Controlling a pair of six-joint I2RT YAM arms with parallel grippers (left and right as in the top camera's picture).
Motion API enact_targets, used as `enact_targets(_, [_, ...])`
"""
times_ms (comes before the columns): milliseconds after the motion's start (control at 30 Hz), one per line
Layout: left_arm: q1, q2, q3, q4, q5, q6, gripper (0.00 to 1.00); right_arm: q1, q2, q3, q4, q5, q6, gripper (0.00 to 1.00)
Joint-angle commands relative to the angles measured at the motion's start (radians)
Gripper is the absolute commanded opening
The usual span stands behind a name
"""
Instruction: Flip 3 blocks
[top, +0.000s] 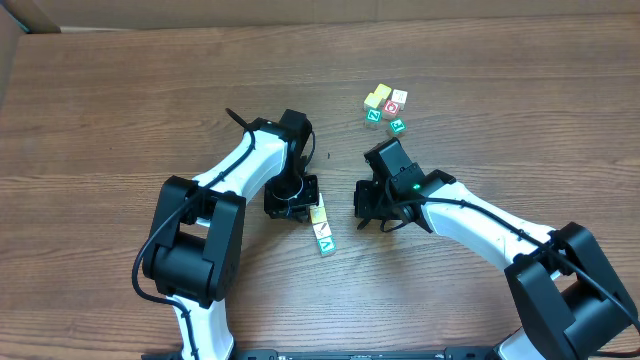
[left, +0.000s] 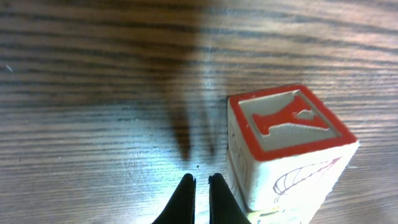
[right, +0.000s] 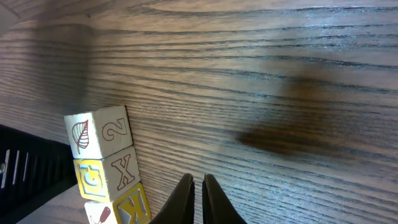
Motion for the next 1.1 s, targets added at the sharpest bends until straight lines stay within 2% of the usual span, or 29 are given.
enact_targets(0, [-0.006, -0.005, -0.005, -0.003, -0.003, 0.028, 0.04, 0.003, 0.006, 0.001, 0.005, 0.011, 0.003, 0.09])
enact_targets(767, [-0.048, -0.004, -0.025, -0.028, -0.013, 0.014, 0.04, 0.003, 0.006, 0.001, 0.002, 0.011, 0.003, 0.08])
enact_targets(1067, [-0.047, -0.004, -0.026, -0.029, 0.006, -0.026, 0.04, 0.003, 0.006, 0.001, 0.002, 0.011, 0.003, 0.08])
